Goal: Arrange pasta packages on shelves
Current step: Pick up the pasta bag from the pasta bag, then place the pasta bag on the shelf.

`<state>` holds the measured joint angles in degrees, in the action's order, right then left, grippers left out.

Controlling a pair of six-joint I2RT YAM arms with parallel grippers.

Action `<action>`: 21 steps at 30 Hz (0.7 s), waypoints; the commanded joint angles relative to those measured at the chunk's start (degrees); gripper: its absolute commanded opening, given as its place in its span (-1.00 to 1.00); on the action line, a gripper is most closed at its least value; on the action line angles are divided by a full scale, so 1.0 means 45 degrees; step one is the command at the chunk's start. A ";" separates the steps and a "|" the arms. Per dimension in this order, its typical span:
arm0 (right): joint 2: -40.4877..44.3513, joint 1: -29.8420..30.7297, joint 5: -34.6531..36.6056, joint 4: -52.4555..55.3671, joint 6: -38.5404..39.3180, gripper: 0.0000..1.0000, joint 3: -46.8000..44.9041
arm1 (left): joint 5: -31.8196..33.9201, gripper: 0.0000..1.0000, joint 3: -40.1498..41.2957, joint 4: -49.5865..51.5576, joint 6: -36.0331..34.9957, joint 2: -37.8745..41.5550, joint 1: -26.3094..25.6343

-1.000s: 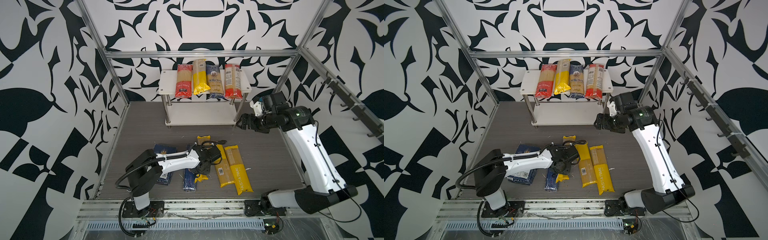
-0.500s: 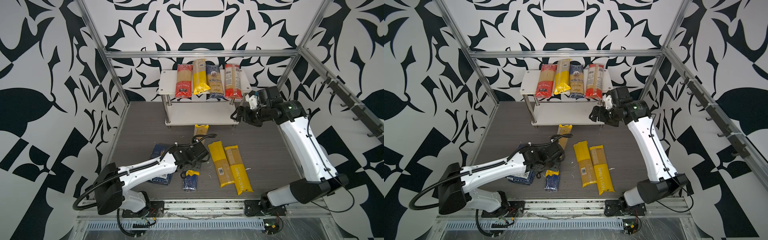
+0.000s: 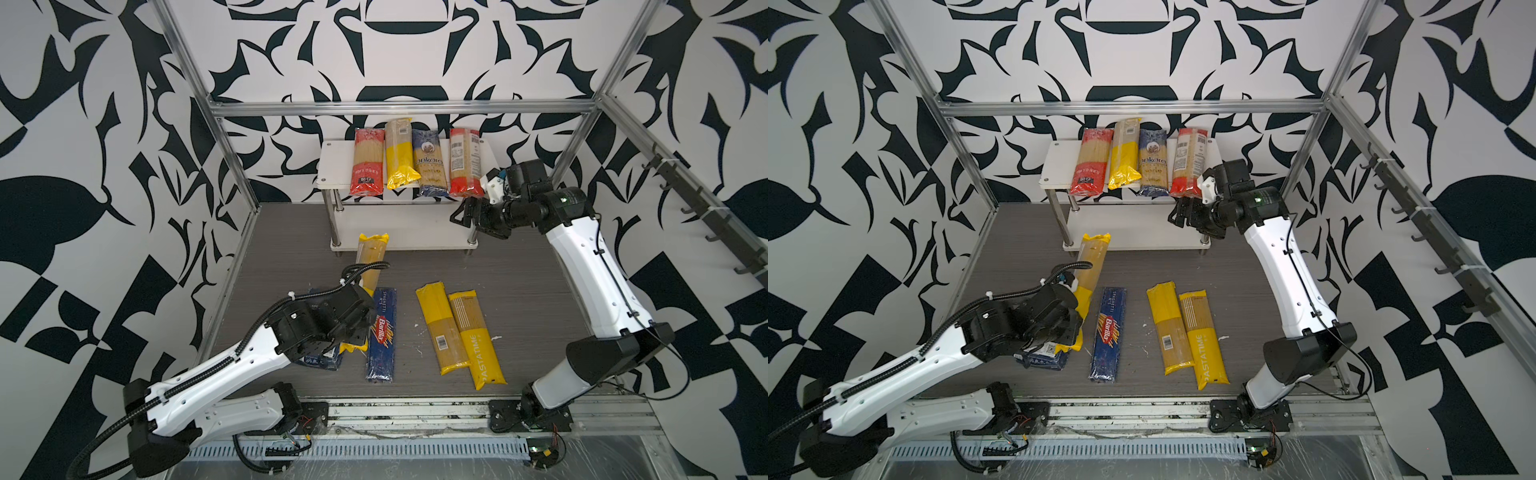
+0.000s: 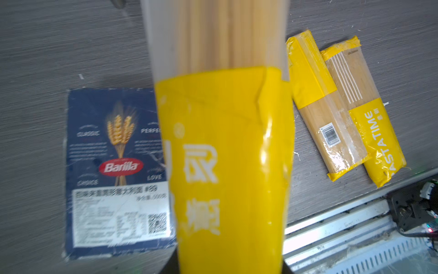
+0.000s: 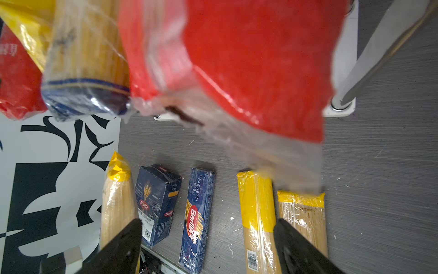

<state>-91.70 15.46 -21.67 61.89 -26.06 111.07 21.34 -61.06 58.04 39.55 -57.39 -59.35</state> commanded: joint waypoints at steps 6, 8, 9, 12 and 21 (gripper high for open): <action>-0.0090 0.0881 -0.2149 -0.1017 -0.0385 0.87 0.0683 | 0.1282 -1.00 -0.1870 0.1132 0.0391 0.1149 0.0038; -0.0163 0.1553 -0.2164 -0.1146 -0.0466 0.88 0.0777 | 0.1392 -1.00 -0.2203 0.1342 0.0410 0.1155 0.0036; -0.0215 0.1817 -0.2193 -0.1260 -0.0577 0.88 0.0824 | 0.1495 -1.00 -0.2380 0.1453 0.0377 0.1151 0.0044; -0.0368 0.2223 -0.2383 -0.1556 -0.0879 0.88 0.0980 | 0.1879 -1.00 -0.2857 0.1908 0.0303 0.1112 0.0042; -0.0687 0.2599 -0.2889 -0.1861 -0.0985 0.89 0.1491 | 0.2767 -1.00 -0.4100 0.3034 0.0410 0.1171 0.0043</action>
<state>-95.02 26.72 -32.88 55.88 -29.98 115.31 27.66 -75.50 71.79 40.93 -53.69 -59.35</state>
